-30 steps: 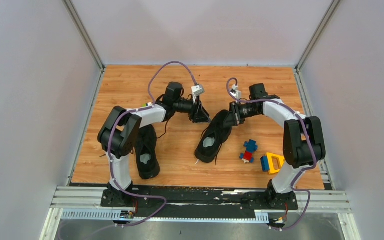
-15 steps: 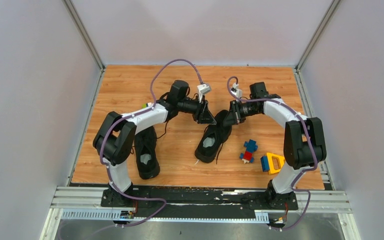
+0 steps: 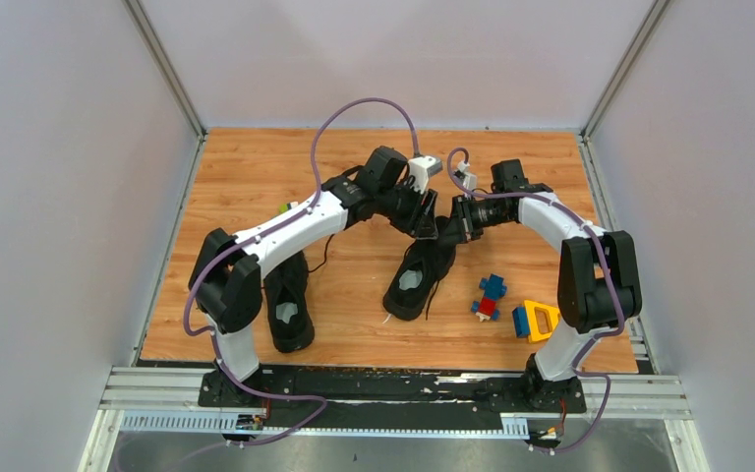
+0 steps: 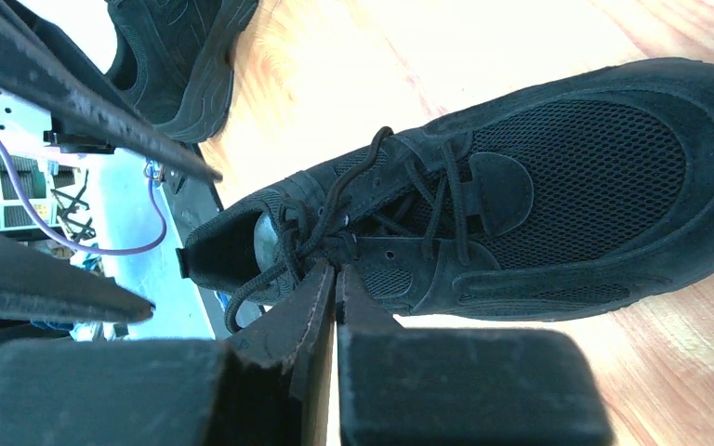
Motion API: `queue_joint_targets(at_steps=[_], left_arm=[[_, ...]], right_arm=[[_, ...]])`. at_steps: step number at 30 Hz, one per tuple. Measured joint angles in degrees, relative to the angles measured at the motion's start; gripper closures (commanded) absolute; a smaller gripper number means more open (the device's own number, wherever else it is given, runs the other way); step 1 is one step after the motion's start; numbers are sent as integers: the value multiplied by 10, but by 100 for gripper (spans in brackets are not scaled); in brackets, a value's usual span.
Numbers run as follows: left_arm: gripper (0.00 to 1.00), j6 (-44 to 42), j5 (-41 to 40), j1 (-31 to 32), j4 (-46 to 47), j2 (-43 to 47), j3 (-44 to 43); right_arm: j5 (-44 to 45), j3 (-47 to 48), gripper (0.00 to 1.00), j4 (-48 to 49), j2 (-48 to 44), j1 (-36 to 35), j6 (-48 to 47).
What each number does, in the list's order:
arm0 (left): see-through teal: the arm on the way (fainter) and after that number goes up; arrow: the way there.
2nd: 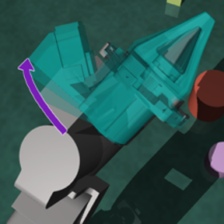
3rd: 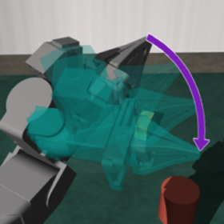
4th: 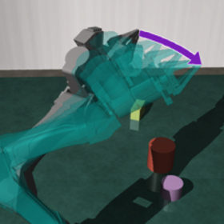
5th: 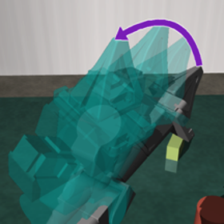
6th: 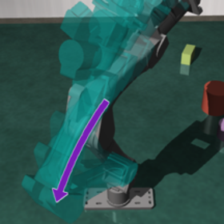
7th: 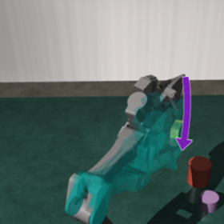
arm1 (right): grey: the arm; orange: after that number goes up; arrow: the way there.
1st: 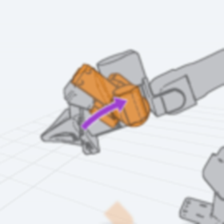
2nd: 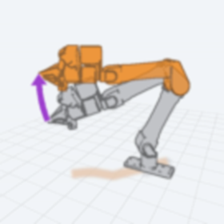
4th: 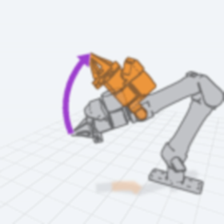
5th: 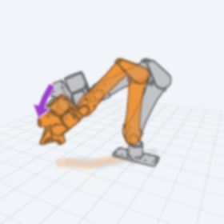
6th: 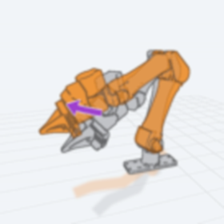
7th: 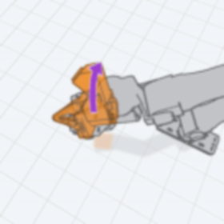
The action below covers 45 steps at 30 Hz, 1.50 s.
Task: Tie the shoes
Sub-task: Cross the shoelace with the shoelace, then tie the shoelace on the shoe.
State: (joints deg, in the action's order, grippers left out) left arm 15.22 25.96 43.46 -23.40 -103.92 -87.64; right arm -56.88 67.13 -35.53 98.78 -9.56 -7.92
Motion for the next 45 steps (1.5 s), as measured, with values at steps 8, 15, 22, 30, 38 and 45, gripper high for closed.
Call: queue_joint_targets(at_steps=[8, 15, 22, 30, 38, 45], left_arm=[[44, 12, -52, 7, -64, -1, -22], [47, 27, -48, 11, -70, -21, -32], [58, 56, -47, 11, -61, -41, -32], [60, 68, -31, 11, -45, -44, -36], [54, 80, -25, 11, -42, -44, -37], [64, 92, -15, 12, -37, -48, -37]], right_arm=[[0, 2, 100, 0, 0, 0, 5], [3, 5, 100, -2, 0, 0, 9], [4, 5, 100, -2, 0, 0, 10], [5, 5, 100, -2, 0, 0, 14], [9, 5, 100, -2, 0, 0, 15], [10, 6, 100, -2, 0, 0, 19]])
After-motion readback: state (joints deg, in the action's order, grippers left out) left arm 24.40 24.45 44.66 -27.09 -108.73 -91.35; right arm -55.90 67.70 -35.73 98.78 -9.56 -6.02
